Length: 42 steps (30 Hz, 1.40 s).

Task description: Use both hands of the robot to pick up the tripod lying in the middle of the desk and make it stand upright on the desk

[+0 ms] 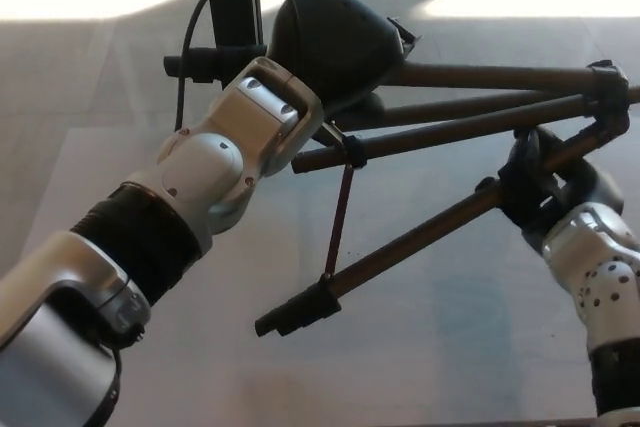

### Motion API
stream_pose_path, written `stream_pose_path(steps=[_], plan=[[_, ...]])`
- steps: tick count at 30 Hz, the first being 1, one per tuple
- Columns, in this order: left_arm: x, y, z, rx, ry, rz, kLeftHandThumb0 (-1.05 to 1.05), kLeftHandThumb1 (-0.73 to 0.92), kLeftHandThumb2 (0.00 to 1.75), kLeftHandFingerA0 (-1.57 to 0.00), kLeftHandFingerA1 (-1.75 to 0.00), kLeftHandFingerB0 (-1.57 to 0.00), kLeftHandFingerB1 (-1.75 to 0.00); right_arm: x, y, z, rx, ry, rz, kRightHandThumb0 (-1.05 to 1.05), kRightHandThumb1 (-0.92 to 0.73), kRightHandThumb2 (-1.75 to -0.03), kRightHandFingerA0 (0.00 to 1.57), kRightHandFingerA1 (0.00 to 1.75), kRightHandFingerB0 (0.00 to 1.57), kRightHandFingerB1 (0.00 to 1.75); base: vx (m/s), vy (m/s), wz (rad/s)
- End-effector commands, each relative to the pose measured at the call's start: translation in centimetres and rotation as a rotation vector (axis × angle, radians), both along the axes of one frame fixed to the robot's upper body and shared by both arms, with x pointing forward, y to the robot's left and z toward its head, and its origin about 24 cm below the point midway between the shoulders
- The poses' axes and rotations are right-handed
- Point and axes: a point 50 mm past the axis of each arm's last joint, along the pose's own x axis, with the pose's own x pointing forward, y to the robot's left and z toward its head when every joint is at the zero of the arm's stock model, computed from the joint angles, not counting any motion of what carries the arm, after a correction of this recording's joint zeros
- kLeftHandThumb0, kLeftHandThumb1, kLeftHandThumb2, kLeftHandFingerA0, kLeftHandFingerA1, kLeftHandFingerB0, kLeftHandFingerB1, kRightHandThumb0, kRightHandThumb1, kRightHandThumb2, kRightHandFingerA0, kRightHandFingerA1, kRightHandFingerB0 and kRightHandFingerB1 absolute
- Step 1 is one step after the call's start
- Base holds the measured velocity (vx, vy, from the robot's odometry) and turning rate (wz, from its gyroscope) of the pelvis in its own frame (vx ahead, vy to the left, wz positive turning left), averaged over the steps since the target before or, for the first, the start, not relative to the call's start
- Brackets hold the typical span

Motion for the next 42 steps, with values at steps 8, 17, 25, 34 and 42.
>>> stream_pose_path(steps=[8, 17, 25, 34, 42], plan=[[0.0, 2.2, -3.4, 0.05, 0.144, 0.081, -0.36, 0.56, 0.62, -0.92, -1.65, -0.85, -0.96, 1.1, -2.7, 16.0, -0.618, -0.397, 0.044, -0.2, -0.37, -1.43, 1.0, 1.75, 0.85, 1.52, 0.0, 0.0, 0.0], [-0.2, 3.0, -4.3, -0.005, 0.172, 0.11, -0.32, 0.55, 0.6, -0.9, -1.66, -0.84, -0.9, 1.1, -1.7, 21.6, -1.05, -0.495, 0.128, -0.21, -0.41, -1.25, 1.06, 1.64, 0.92, 1.46, 0.0, 0.0, 0.0], [-0.4, 3.1, -5.7, -0.234, 0.241, 0.169, -0.23, 0.63, 0.71, -0.86, -1.68, -0.81, -1.0, 1.3, 0.2, 24.7, -1.257, -0.501, 0.201, -0.34, -0.56, -1.05, 0.95, 1.66, 0.84, 1.25, 0.0, 0.0, 0.0], [-3.2, 2.6, -10.8, -0.464, 0.449, 0.221, -0.25, 0.65, 0.68, -0.81, -1.73, -0.69, -1.48, 1.4, 5.6, 22.9, -1.425, -0.474, 0.358, -0.32, -0.35, -1.28, 1.07, 1.6, 0.94, 1.25, 0.0, 0.0, 0.0], [-4.6, 2.4, -12.7, -0.605, 0.54, 0.291, -0.27, 0.78, 0.7, -0.74, -0.87, -0.65, -0.61, 0.8, 8.7, 19.6, -1.431, -0.494, 0.402, -0.23, -0.34, -1.41, 0.95, 1.72, 0.94, 1.37, 0.0, 0.0, 0.0]])
